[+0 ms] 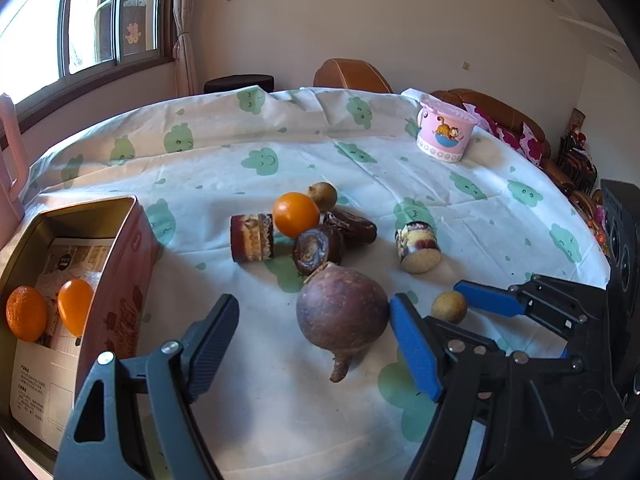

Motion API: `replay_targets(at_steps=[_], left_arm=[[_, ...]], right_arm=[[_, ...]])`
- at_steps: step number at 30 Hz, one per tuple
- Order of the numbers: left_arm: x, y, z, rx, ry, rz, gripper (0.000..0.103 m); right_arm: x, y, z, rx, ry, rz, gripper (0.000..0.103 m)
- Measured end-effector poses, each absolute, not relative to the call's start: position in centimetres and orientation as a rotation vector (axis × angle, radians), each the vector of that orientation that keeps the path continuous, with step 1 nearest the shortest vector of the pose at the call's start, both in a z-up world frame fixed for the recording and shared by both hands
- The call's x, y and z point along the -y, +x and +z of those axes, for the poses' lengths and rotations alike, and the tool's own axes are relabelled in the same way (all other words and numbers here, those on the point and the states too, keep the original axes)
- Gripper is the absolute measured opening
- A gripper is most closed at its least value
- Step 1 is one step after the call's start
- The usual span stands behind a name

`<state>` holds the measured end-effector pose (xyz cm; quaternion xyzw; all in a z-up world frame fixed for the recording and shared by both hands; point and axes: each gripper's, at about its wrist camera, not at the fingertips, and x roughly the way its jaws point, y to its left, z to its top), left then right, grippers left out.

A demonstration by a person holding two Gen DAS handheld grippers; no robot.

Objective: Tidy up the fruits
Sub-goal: 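Grasp the purple beet with the left tool while the right tool grasps a brown kiwi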

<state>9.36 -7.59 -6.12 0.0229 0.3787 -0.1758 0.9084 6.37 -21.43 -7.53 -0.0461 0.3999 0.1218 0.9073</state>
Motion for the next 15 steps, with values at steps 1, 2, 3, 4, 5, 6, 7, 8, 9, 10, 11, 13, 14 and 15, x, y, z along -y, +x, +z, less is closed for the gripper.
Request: replay_targets(at_steps=[1,2,3,4,5,6,7,8,9,10,11,13,14,15], left_arm=[[7.8,9.4,-6.2,-0.787,0.056,-0.371,0.080],[8.0,9.3,-6.2,-0.787,0.065,-0.371,0.079],[8.1,9.2,-6.1,-0.780,0.073,-0.367,0.078],[8.2,9.0,-6.0,-0.772,0.078,-0.370,0.076],[8.2,8.9,-5.9,-0.766,0.081,-0.380,0.074],[8.4,8.7,-5.9,-0.761,0.088,-0.389,0.074],[8.6,8.7,-5.9,-0.760,0.101,-0.385,0.074],[8.8,8.8,-5.9,-0.762,0.111,-0.381,0.072],[8.9,8.9,-5.9,-0.768,0.114,-0.386,0.072],[8.9,9.0,-6.0,-0.775,0.111,-0.390,0.072],[8.9,9.2,-6.1,-0.786,0.105,-0.391,0.070],[8.6,9.6,-6.4,-0.810,0.088,-0.391,0.063],[8.4,9.8,-6.5,-0.818,0.075,-0.395,0.053],[8.3,9.8,-6.6,-0.824,0.060,-0.404,0.053]], right_arm=[[21.6,6.4,-7.5,-0.827,-0.083,0.258,0.043],[21.8,6.4,-7.5,-0.828,-0.072,0.264,0.043],[21.9,6.5,-7.5,-0.828,-0.065,0.267,0.043],[21.9,6.4,-7.5,-0.828,-0.061,0.269,0.043],[21.9,6.4,-7.5,-0.827,-0.061,0.271,0.043],[21.8,6.4,-7.5,-0.826,-0.063,0.274,0.039],[21.7,6.4,-7.5,-0.826,-0.069,0.270,0.038],[21.6,6.4,-7.5,-0.825,-0.076,0.268,0.035],[21.6,6.4,-7.5,-0.824,-0.081,0.267,0.031],[21.5,6.3,-7.5,-0.823,-0.083,0.266,0.030],[21.5,6.3,-7.5,-0.823,-0.083,0.267,0.030],[21.5,6.3,-7.5,-0.822,-0.082,0.268,0.030],[21.6,6.3,-7.5,-0.822,-0.079,0.271,0.030],[21.7,6.3,-7.5,-0.822,-0.074,0.274,0.030]])
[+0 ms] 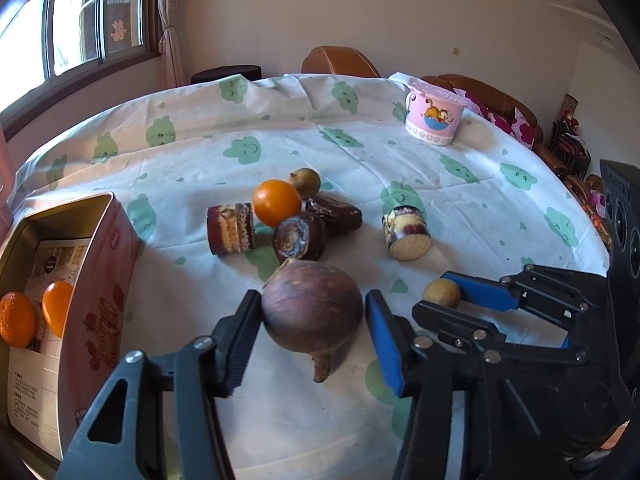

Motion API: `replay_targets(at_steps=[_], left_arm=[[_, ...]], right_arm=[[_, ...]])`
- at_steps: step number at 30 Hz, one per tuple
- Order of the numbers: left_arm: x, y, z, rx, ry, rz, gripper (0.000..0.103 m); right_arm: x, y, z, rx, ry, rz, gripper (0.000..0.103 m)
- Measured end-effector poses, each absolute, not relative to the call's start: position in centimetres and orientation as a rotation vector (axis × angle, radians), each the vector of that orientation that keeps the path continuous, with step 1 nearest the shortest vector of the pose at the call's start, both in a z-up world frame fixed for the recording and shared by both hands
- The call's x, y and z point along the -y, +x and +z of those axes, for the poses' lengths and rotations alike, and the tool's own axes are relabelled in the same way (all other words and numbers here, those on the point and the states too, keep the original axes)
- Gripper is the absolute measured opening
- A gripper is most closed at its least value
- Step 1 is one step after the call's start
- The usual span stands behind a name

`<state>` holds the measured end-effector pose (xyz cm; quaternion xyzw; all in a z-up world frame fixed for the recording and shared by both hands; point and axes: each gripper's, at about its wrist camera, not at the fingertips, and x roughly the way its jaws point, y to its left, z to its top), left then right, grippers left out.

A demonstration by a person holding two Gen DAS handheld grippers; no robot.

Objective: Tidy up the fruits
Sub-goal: 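Grasp the purple beet with the left tool while the right tool grasps a brown kiwi, then lift the beet with the left tool while the right tool lifts the kiwi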

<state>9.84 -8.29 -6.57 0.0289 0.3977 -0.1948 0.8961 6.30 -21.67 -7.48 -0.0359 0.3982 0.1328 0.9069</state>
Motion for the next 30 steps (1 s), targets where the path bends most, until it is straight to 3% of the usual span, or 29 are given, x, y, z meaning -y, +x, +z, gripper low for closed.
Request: replay_targets(at_steps=[30], left_arm=[[6.9,7.3,-4.2,-0.626,0.028,-0.351,0.053]], right_arm=[[22.1,3.0,-5.1,-0.566,-0.066,0.301,0.030]])
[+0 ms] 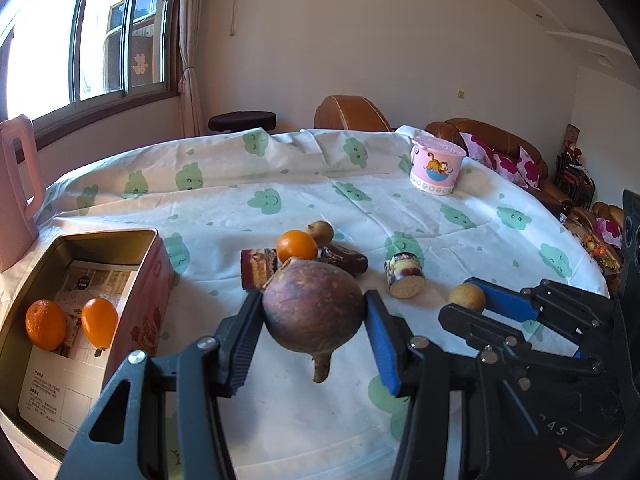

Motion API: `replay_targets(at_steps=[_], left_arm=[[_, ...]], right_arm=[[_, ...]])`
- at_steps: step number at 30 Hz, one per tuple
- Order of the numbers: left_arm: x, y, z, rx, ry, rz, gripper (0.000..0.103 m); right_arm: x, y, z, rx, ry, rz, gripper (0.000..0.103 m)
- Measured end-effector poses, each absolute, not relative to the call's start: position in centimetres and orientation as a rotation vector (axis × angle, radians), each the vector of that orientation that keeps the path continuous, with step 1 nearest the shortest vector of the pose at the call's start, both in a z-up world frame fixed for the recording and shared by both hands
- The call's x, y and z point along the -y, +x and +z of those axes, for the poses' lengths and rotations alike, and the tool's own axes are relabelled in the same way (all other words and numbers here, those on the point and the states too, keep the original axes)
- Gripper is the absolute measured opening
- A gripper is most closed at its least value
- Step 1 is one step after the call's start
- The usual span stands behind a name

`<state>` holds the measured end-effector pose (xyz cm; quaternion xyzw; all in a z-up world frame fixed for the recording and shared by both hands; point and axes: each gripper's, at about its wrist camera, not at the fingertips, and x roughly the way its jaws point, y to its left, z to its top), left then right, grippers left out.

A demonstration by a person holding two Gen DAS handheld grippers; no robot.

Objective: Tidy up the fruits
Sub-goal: 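Lift the beet with the left tool while the right tool lifts the kiwi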

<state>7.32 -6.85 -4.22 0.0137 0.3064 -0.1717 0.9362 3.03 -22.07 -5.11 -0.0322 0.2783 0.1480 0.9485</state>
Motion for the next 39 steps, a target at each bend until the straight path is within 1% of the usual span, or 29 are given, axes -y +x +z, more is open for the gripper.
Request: replay_targets(at_steps=[14,39], left_arm=[[6.7,6.1,-3.5,-0.547,0.023,-0.333,0.053],[5.8,5.0,-2.8,-0.477,-0.001,-0.297,0.053]], right_arm=[[22.1,2.0,-4.7,-0.487,-0.074,0.299,0.030],[21.9,0.3,-4.4,-0.394,-0.106,0.307,0.030]])
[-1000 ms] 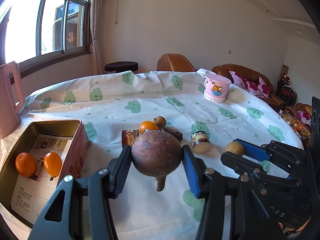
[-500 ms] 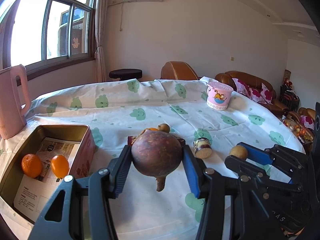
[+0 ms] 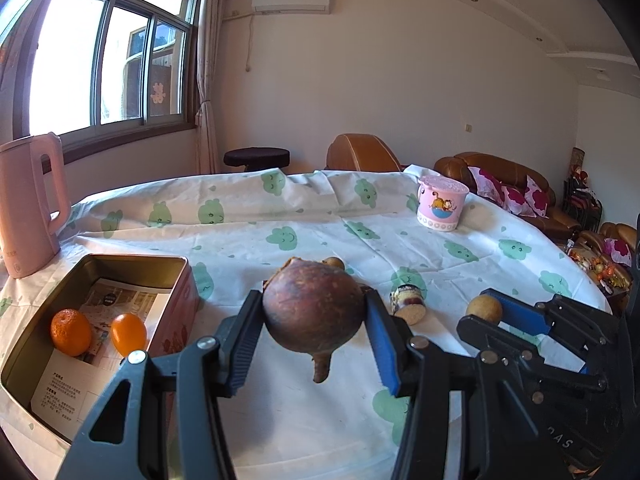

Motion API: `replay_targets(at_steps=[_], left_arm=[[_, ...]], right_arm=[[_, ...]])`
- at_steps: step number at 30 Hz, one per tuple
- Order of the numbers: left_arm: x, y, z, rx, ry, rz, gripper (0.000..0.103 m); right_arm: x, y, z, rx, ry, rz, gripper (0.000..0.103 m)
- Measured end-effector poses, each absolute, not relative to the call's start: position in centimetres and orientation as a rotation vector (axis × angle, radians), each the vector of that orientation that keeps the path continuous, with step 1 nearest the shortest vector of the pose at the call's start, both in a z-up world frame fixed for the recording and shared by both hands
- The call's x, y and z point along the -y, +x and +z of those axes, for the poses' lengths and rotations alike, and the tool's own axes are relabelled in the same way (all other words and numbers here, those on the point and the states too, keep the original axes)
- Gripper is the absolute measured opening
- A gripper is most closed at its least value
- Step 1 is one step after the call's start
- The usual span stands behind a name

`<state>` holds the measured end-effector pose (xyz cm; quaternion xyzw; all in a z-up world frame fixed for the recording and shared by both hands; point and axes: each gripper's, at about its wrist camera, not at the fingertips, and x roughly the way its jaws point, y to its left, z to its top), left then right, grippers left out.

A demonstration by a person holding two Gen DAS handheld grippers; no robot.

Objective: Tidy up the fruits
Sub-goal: 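Lift the beet with the left tool while the right tool lifts the kiwi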

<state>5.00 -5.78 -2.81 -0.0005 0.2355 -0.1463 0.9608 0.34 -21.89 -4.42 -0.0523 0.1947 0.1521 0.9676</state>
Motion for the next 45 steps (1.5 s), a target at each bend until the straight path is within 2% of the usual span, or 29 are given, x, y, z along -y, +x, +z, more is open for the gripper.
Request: replay_targets(at_steps=[45], left_arm=[[4.7,2.6,-1.8,-0.356,-0.022,-0.234,0.053]], right_arm=[[22.5,-2.2,-3.8,-0.219,-0.094,0.332,0.030]])
